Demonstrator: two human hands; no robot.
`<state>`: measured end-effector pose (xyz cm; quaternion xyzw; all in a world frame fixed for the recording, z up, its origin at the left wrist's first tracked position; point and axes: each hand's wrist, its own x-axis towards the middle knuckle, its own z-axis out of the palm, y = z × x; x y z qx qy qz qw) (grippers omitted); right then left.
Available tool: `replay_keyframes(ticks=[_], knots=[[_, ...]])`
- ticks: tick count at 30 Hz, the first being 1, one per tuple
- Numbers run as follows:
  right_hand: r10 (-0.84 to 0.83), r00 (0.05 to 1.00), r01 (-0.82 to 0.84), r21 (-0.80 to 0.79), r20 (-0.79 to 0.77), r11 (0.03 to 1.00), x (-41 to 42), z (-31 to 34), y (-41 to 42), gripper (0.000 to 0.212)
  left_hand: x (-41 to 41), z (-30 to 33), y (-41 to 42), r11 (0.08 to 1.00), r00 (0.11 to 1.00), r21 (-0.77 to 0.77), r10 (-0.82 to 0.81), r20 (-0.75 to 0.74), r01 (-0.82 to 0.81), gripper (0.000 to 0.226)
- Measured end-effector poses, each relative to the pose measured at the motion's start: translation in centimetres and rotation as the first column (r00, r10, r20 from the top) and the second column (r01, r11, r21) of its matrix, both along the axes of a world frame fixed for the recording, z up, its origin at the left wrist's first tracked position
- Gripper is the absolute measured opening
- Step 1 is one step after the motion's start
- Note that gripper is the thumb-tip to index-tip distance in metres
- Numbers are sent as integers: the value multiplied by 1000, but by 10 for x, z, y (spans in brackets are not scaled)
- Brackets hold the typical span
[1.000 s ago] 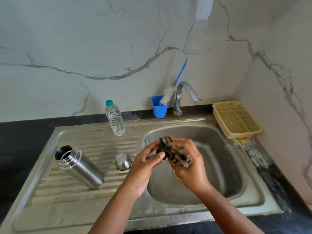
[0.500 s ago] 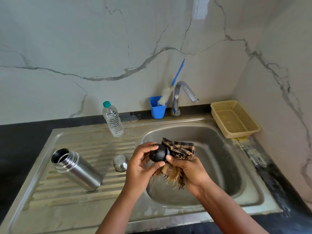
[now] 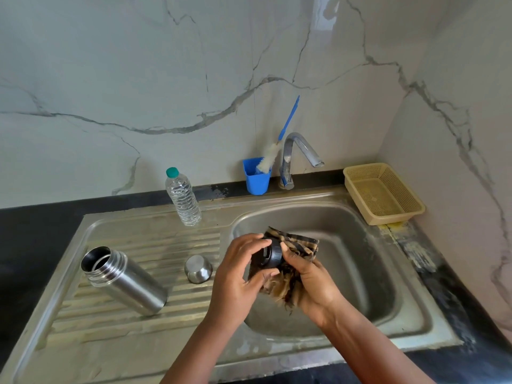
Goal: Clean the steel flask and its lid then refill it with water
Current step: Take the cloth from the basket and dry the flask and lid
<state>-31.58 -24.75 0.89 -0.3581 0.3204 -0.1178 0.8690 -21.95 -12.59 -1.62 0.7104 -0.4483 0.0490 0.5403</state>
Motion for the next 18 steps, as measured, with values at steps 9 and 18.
replay_keyframes(ticks=[9, 18], knots=[[-193, 974, 161, -239, -117, 958, -4, -3, -1, 23, -13, -13, -2, 994, 954, -90, 29, -299, -59, 55], [16, 978, 210, -977, 210, -34, -14, -15, -16, 30, 2, -9, 7, 994, 891, -4, 95, -445, -108, 94]])
